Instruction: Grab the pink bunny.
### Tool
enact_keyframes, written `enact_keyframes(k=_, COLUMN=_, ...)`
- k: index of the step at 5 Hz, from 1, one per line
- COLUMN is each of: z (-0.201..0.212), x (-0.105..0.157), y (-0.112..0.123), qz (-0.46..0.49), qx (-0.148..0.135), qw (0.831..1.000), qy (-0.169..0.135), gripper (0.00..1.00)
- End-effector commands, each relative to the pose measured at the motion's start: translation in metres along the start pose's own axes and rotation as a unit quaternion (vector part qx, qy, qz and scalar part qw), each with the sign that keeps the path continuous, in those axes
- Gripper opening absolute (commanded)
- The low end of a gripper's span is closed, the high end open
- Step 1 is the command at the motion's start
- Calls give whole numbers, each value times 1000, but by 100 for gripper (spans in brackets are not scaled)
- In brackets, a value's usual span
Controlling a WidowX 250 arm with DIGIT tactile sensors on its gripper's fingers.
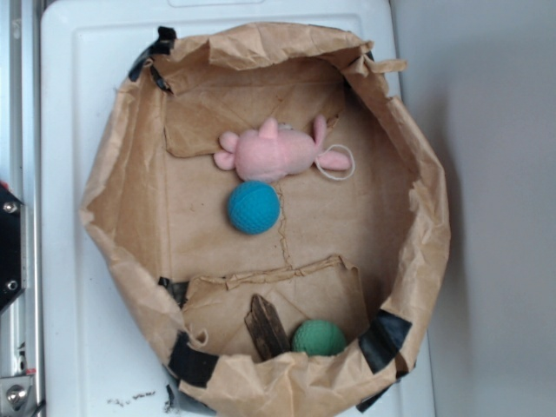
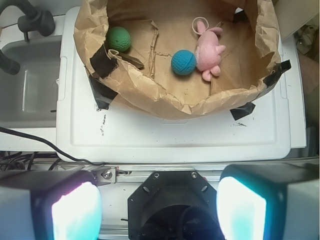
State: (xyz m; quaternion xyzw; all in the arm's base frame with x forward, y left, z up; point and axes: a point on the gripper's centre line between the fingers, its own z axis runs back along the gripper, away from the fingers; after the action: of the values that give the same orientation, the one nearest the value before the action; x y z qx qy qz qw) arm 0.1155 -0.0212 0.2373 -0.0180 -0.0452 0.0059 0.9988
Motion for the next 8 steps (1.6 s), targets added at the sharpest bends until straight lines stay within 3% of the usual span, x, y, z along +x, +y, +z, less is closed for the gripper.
enact_keyframes(k=1, z=0, x=0, y=0, qz=0, qx=0, qw=1000, qy=0, gripper=100)
enact_keyframes(k=4, z=-3, x=22, y=9, qz=57, qx=16, qw=998, qy=-29, gripper=100)
enact_keyframes(k=8, z=-11, x=25, y=4, qz=54, qx=25, qw=998, qy=-16, gripper=100)
